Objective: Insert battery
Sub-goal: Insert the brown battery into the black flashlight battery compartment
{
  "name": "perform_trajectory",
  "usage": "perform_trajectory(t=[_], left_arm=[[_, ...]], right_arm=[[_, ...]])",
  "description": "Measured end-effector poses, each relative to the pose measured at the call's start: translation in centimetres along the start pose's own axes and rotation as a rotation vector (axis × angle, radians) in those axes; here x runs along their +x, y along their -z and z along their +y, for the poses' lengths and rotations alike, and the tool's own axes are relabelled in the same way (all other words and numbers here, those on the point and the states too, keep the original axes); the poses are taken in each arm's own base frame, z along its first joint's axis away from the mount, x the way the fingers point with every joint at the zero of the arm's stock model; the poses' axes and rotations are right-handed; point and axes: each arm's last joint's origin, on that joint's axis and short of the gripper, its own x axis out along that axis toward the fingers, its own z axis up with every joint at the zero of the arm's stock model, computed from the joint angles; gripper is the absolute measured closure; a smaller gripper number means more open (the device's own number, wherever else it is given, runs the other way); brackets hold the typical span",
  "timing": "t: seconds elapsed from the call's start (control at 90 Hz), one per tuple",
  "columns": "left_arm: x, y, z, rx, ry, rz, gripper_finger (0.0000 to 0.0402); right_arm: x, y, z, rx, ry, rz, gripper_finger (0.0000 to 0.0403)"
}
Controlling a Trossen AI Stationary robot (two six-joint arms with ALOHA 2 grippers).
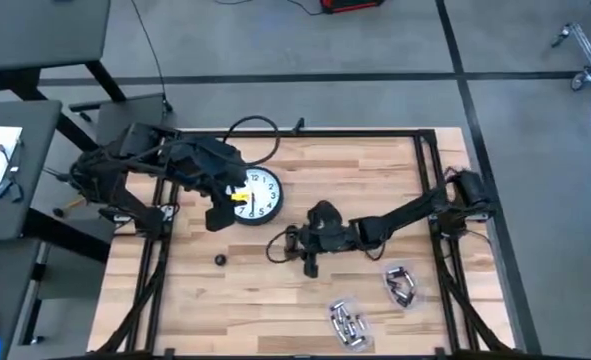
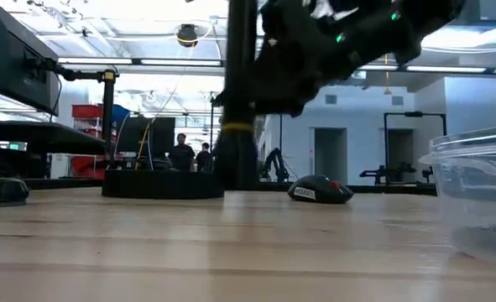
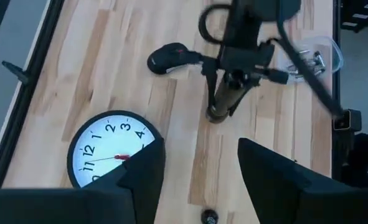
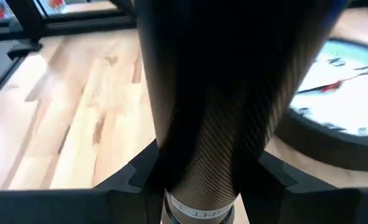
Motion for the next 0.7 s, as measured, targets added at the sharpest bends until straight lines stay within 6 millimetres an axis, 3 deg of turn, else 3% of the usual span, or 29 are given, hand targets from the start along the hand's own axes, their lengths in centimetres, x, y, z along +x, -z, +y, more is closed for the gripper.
perform_trajectory(t=[0.2, 0.433, 0.611, 0.7], left_arm=[[0.0, 0.0, 0.0, -0.008, 0.0, 0.0, 0.0219], [0.0, 0.0, 0.0, -0.008, 0.0, -0.001, 0.0219], [0.0, 0.0, 0.0, -0.008, 0.0, -0.001, 0.0219], [0.0, 0.0, 0.0, -0.008, 0.0, -0.001, 0.0219]], right_arm=[[1.1, 0.5, 0.4, 0.008, -0.012, -0.031, 0.0264], [1.1, 0.8, 0.4, -0.001, -0.01, -0.016, 0.0262], [1.1, 0.8, 0.4, -0.004, -0.009, -0.012, 0.0154], [0.9, 0.6, 0.4, -0.004, -0.009, -0.013, 0.0119]])
